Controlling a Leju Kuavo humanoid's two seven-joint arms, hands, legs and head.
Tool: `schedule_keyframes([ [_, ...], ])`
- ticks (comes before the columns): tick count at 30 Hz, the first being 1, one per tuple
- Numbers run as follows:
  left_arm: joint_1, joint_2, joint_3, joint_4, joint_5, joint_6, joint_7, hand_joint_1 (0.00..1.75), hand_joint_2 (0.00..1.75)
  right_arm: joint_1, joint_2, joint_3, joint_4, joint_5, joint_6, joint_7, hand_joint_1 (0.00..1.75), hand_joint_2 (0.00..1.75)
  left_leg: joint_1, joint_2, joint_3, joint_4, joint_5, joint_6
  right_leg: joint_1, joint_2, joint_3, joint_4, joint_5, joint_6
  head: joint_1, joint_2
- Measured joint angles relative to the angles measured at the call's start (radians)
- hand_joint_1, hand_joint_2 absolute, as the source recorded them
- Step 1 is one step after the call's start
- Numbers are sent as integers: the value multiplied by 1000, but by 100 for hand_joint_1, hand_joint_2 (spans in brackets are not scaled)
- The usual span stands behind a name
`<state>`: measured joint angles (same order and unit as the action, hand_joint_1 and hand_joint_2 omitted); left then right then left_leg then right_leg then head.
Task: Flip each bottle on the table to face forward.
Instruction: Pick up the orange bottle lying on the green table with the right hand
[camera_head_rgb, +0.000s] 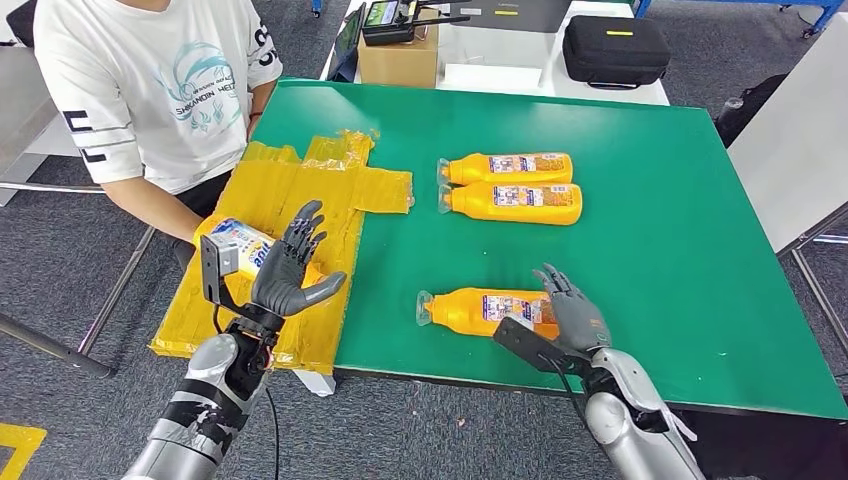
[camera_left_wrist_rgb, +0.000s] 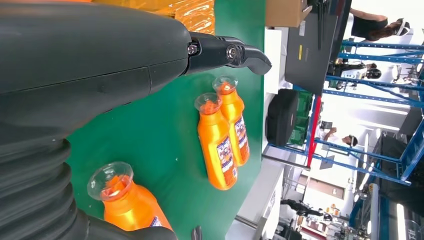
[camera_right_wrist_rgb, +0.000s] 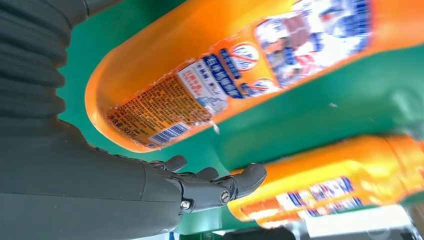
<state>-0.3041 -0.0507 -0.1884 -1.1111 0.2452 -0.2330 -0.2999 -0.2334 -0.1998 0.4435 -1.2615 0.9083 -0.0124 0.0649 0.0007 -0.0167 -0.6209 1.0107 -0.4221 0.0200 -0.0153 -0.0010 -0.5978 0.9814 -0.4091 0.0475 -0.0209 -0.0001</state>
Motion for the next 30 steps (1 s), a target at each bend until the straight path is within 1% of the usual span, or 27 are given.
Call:
schedule_keyframes([
  [6, 4, 1, 4, -7, 4, -11, 1, 0, 175, -61, -33, 30, 87, -1, 65, 2, 0, 175, 0, 0, 0, 0, 0, 0, 0, 0, 0, 0, 0, 0, 0, 0],
  [7, 4, 1, 5, -7, 5, -14, 1, 0, 175, -76, -38, 37, 104, -7, 86, -2, 38, 175, 0, 0, 0, 0, 0, 0, 0, 0, 0, 0, 0, 0, 0, 0],
  [10, 1, 1, 5, -6, 6, -26, -3, 0, 175, -138, -57, 72, 166, -27, 162, -27, 161, 175, 0, 0, 0, 0, 0, 0, 0, 0, 0, 0, 0, 0, 0, 0],
  [11, -2, 1, 5, -5, 6, -29, -5, 0, 175, -162, -63, 87, 191, -33, 188, -40, 164, 175, 0, 0, 1, 0, 0, 0, 0, 0, 0, 0, 0, 0, 0, 0],
  [13, -9, 1, 5, 1, 7, -33, -9, 0, 175, -208, -76, 122, 239, -46, 231, -66, 164, 175, 0, 0, 1, 0, 0, 0, 0, 0, 1, 0, 0, 0, 0, 0],
  [16, -19, 1, 5, 10, 10, -34, -12, 0, 175, -257, -89, 166, 288, -51, 258, -86, 164, 175, 0, 0, 3, 0, 0, 0, 0, 0, 2, 0, 0, 0, 0, 0],
  [17, -20, 1, 5, 12, 10, -35, -13, 0, 175, -268, -91, 176, 299, -52, 261, -88, 164, 175, 0, 0, 3, 0, 0, 0, 0, 0, 2, 0, 0, 0, 0, 0],
  [21, -23, 1, 5, 18, 15, -36, -16, 0, 175, -294, -96, 200, 328, -56, 266, -90, 175, 175, 0, 0, 3, 0, 0, 0, 0, 0, 3, 0, 0, 0, 0, 0],
  [24, -28, 1, 5, 25, 17, -40, -22, 0, 175, -316, -104, 225, 343, -85, 287, -103, 175, 175, 0, 0, 3, 0, 0, 0, 0, 0, 3, 0, 0, 0, 0, 0],
  [30, -41, 1, 5, 48, 22, -45, -36, 0, 175, -360, -139, 295, 361, -166, 335, -138, 175, 175, 0, 0, 3, 0, 0, 0, 0, 0, 3, 0, 0, 0, 0, 0],
])
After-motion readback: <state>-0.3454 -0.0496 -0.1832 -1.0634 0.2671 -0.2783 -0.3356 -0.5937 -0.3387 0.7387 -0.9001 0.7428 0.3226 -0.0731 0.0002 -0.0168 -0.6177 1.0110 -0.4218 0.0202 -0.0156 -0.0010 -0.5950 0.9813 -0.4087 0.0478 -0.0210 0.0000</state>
